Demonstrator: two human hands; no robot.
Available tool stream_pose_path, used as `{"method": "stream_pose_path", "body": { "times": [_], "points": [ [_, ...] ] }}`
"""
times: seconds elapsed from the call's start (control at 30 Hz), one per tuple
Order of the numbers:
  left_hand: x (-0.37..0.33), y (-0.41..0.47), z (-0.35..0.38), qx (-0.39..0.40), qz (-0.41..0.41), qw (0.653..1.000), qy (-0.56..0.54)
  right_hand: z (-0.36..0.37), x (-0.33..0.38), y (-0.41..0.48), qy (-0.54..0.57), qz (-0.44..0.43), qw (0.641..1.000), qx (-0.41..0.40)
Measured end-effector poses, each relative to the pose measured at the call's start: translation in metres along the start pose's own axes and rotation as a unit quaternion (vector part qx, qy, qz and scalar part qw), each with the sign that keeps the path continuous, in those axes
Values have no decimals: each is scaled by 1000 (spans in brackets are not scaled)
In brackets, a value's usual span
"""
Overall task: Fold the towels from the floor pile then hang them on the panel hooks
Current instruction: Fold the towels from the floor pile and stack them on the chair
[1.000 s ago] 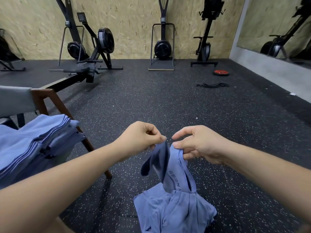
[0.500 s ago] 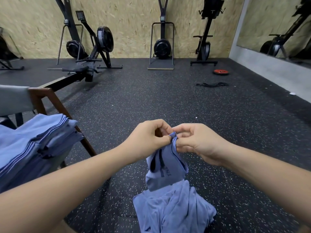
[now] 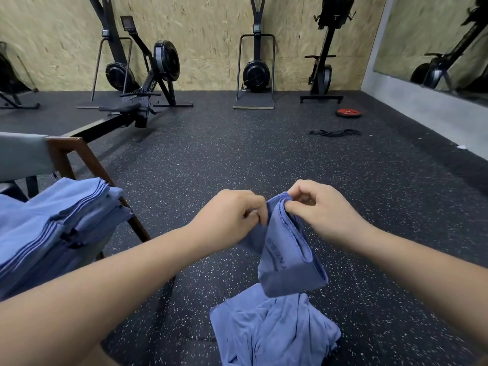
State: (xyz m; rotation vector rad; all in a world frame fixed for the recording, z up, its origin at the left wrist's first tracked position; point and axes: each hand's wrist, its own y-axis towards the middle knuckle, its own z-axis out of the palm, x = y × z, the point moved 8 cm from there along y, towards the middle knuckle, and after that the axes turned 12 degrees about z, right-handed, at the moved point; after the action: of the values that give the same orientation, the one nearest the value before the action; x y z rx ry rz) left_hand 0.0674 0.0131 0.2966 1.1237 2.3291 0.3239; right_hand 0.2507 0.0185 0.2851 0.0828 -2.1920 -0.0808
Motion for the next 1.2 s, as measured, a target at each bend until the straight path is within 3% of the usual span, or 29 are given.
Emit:
{"method": "stream_pose_path", "body": {
  "times": [0.07, 0.27, 0.6, 0.87, 1.2],
  "points": [
    [-3, 0, 3, -1, 14, 1000, 13, 4, 1, -1, 17, -4, 1000, 20],
    [-5, -1, 4, -55, -55, 997, -2, 10, 8, -6, 42, -48, 998, 25],
    [3, 4, 9, 11, -9, 997, 76, 3, 5, -3, 7, -59, 998, 26],
    [23, 0, -4, 47, -4, 999, 7, -7, -5, 3, -28, -34, 997, 56],
    [39, -3, -27, 33, -35, 998, -52, -8, -8, 2, -23, -14, 994, 103]
  ]
}}
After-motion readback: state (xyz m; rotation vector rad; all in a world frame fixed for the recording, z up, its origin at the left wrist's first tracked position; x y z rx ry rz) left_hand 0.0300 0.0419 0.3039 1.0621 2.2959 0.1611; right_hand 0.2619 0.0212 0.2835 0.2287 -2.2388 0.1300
